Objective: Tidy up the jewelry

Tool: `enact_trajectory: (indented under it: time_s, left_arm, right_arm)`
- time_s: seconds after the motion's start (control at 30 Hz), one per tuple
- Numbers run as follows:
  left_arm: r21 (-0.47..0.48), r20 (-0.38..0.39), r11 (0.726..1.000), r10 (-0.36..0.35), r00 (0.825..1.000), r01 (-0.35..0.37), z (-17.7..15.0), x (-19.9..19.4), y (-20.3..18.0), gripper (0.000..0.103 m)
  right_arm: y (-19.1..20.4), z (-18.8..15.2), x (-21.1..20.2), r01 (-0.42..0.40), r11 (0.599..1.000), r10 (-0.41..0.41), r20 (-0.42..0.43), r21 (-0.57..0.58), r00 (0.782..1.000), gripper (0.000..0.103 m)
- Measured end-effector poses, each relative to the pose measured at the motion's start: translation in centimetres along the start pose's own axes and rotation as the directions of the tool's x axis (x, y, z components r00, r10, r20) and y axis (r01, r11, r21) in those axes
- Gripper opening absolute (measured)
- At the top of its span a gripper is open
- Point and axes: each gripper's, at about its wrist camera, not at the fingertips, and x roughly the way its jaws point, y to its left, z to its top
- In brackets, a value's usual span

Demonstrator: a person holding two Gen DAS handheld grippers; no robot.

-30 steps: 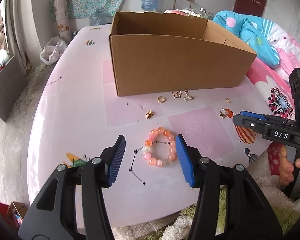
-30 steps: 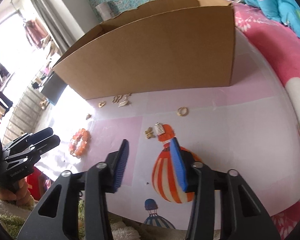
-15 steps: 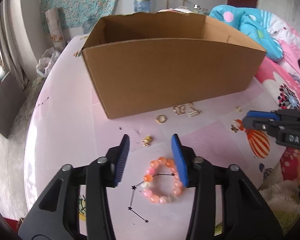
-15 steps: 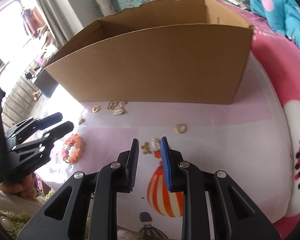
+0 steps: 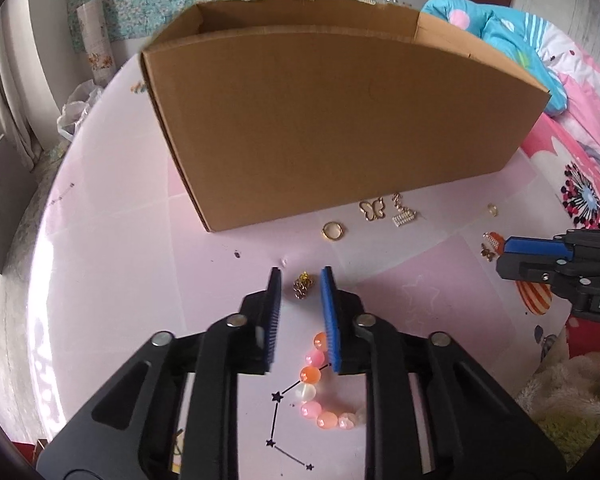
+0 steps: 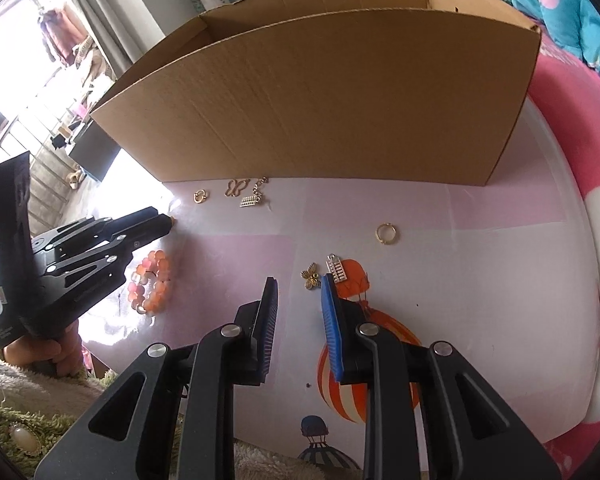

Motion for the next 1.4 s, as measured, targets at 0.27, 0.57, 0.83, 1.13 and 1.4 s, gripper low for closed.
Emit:
enact_trajectory:
  time_s: [0.27, 0.57, 0.83, 1.13, 1.4]
  left_arm:
    - [0.001, 0.009, 1.0, 0.015, 1.0, -0.015, 0.0, -0.1, 0.3, 0.003]
    - [-0.013, 0.018, 1.0, 0.004, 1.0, -0.003, -0.5, -0.3, 0.2, 0.003]
    - [-0.015, 0.022, 1.0, -0.002, 1.0, 0.003, -1.0, -0.5, 0.3, 0.003]
    - [-0.011, 0.027, 1.0, -0.004, 1.0, 0.004, -1.1, -0.6, 0.0, 0.003]
    - [-0.054, 0.029, 0.997, -0.053, 0.998, 0.055, -1.0, -0.8, 1.0, 0.003]
  right_arm:
    - [-0.2, 0.2, -0.1, 0.008, 1.0, -0.008, 0.006, -0.007, 1.0, 0.022]
    - [0.8, 0.8, 0.9, 0.038, 0.998, -0.038, 0.008, -0.046, 0.999, 0.022]
    - [2.4, 1.1, 1.6, 0.108, 0.979, -0.105, 0.027, -0.173, 0.994, 0.014]
    - [3.8, 1.0, 1.9, 0.141, 0.947, -0.141, 0.021, -0.289, 0.99, 0.007]
    - [2.7, 1.2, 1.2, 0.091, 0.973, -0.087, 0.028, -0.211, 0.996, 0.007]
